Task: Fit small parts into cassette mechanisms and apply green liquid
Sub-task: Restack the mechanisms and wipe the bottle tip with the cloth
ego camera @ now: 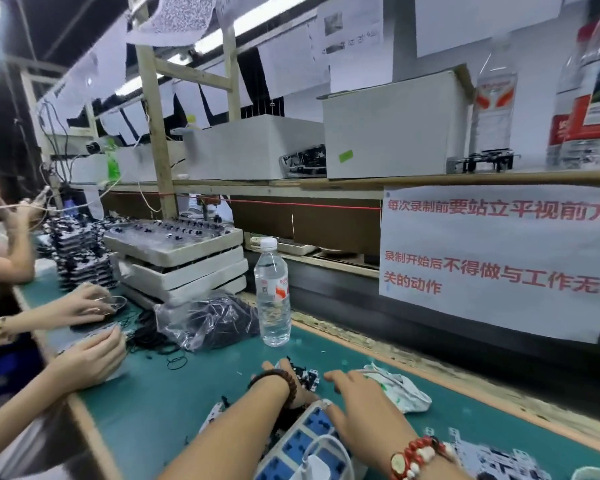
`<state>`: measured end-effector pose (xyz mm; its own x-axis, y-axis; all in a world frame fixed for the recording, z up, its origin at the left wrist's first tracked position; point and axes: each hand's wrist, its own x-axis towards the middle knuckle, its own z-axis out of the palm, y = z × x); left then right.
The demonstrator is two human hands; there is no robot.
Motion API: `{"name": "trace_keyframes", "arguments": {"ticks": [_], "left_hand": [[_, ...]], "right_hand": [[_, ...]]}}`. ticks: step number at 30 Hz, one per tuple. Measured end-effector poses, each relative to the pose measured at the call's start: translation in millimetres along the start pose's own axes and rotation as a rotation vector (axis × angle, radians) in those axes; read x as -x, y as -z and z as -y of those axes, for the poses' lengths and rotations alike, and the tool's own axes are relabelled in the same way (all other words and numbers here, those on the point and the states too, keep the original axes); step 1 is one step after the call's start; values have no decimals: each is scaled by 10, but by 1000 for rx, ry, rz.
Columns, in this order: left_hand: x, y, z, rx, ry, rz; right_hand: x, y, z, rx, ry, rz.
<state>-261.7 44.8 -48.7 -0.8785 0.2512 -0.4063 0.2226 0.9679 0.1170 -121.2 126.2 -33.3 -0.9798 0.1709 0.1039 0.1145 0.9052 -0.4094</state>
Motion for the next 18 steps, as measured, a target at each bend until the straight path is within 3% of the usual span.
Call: {"name": "trace_keyframes", "arguments": {"ticks": [9, 12, 14, 18], "left_hand": [[-88, 35, 19, 132, -28, -176], [14, 288, 7, 313, -180, -289], [123, 525, -5, 407, -313, -211], [423, 840, -116, 198, -459, 58]], "right_hand": [[-20, 9, -73, 1, 6, 20], [-13, 32, -79, -13, 0, -100], [11, 88, -107, -14, 9, -206], [97, 277, -177, 87, 29, -323]]}}
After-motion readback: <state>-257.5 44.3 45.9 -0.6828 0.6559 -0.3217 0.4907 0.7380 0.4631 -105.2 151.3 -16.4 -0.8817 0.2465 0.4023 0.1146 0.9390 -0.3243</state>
